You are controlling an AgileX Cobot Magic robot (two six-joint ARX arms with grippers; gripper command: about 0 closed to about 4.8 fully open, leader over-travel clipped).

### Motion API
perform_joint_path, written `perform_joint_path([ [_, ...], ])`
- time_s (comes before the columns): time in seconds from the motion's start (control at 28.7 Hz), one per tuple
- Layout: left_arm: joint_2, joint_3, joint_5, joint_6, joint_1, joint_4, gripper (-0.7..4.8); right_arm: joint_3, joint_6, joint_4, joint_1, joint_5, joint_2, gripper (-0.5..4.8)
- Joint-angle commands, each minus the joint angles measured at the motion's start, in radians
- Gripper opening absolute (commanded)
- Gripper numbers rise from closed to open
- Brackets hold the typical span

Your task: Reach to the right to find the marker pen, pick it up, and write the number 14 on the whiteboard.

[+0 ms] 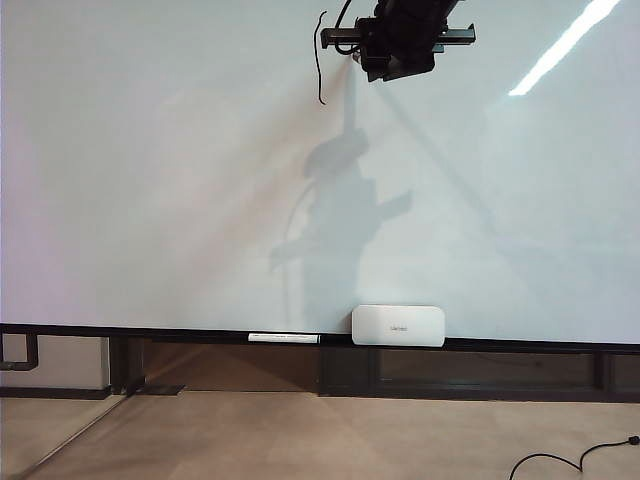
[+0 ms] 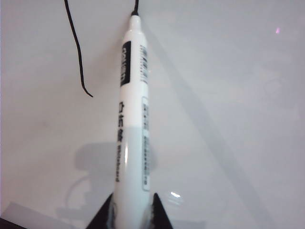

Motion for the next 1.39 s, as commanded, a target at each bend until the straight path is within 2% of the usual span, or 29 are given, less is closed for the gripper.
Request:
perform_joint_path([
  [0.03,0.000,0.005,0.002,0.005,0.000,0.008,-0.06,0.004,0.006,0.001,-0.002,0.013,0.005,-0.02],
  [0.31,0.000,0.005,0.002,0.011,0.000,0.008,-0.06,0.004,0.005,0.002,-0.002,0.051,0.008,-0.02],
  [0.87,-0.001,0.005,0.004,0.028,0.000,0.007,-0.06,0.004,0.002,-0.098,-0.002,0.246,-0.014,-0.02],
  [1.39,-0.001,0.005,0.008,0.020,0.000,0.006,-0.06,0.004,0.006,-0.160,0.031,0.236,-0.157,-0.02],
])
